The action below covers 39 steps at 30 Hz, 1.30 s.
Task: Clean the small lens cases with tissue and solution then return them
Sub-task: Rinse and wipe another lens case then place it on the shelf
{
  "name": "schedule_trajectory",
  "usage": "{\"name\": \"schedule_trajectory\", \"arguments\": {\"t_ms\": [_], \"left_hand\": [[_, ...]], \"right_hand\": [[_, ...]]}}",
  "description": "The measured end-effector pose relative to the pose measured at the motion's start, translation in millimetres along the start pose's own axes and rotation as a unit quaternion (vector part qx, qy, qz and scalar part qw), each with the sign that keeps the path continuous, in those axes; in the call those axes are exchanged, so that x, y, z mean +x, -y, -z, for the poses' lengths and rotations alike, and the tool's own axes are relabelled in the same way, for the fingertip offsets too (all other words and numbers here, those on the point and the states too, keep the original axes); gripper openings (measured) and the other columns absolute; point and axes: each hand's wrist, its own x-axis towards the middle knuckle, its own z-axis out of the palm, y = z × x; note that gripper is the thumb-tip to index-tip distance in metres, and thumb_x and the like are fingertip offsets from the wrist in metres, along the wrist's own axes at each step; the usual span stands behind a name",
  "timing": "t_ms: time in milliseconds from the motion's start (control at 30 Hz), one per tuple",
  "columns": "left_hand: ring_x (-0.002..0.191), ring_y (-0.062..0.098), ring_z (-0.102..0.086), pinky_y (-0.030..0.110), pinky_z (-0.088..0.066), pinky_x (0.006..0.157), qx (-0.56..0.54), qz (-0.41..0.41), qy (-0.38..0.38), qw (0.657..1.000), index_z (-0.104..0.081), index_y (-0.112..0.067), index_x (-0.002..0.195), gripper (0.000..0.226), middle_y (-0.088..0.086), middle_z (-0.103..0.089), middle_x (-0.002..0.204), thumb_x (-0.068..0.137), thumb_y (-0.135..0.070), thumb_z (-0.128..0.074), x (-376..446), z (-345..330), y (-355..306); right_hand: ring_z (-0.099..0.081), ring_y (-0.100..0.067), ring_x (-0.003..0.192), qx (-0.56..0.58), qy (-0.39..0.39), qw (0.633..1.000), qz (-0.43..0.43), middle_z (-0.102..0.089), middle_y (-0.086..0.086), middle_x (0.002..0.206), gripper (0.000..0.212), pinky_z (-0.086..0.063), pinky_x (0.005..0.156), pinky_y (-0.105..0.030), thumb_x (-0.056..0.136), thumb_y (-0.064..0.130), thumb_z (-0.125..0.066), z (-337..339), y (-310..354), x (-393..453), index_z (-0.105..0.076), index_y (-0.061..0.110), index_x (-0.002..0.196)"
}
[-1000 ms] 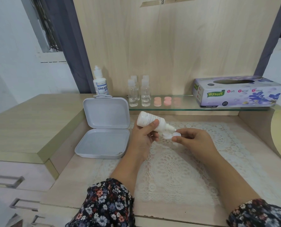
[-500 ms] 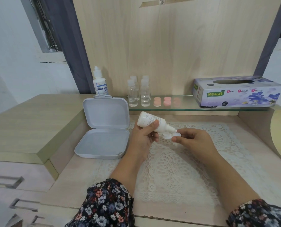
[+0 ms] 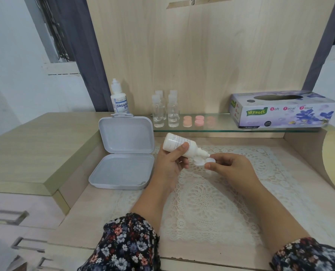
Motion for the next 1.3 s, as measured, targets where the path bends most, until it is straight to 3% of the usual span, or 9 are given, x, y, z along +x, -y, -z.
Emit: {"name": "schedule_trajectory", "arguments": {"t_ms": [333,733,900,1300], "left_hand": [[0.051,0.013,-0.051,0.024,-0.046,0.046,0.003,0.004,-0.003,1.000,-0.050,0.002,0.120,0.066,0.012,-0.062,0.080,0.067,-0.023,-0.080,0.9,0.8,1.8],[0.052,0.014,-0.049,0.025,-0.044,0.046,-0.007,0.009,0.003,1.000,-0.052,-0.002,0.111,0.050,0.009,-0.063,0.078,0.070,-0.020,-0.075,0.2,0.4,0.6],[0.051,0.013,-0.050,0.025,-0.044,0.046,-0.003,0.009,-0.001,1.000,-0.051,-0.001,0.116,0.055,0.011,-0.062,0.080,0.070,-0.020,-0.075,0.6,0.8,0.9],[0.051,0.013,-0.050,0.025,-0.044,0.046,-0.001,0.008,0.007,1.000,-0.051,-0.003,0.108,0.046,0.012,-0.062,0.081,0.074,-0.018,-0.077,-0.4,0.3,0.3]], "right_hand": [[-0.067,-0.004,0.072,0.000,-0.003,1.000,0.001,-0.074,0.007,0.078,0.019,-0.046,0.067,-0.016,0.075,0.021,-0.081,-0.2,0.6,0.0,-0.075,0.029,0.092],[-0.067,-0.002,0.071,0.005,-0.003,1.000,-0.005,-0.074,0.008,0.078,0.019,-0.045,0.068,-0.016,0.075,0.021,-0.081,-0.1,0.0,-0.1,-0.075,0.027,0.092],[-0.066,0.001,0.069,0.001,-0.005,1.000,-0.005,-0.074,0.009,0.078,0.020,-0.044,0.066,-0.015,0.074,0.022,-0.081,-0.7,-0.7,0.9,-0.076,0.025,0.093],[-0.066,0.001,0.068,-0.003,-0.009,1.000,-0.005,-0.074,0.008,0.077,0.022,-0.044,0.065,-0.015,0.074,0.022,-0.082,-0.8,-1.9,1.9,-0.076,0.024,0.095]]}}
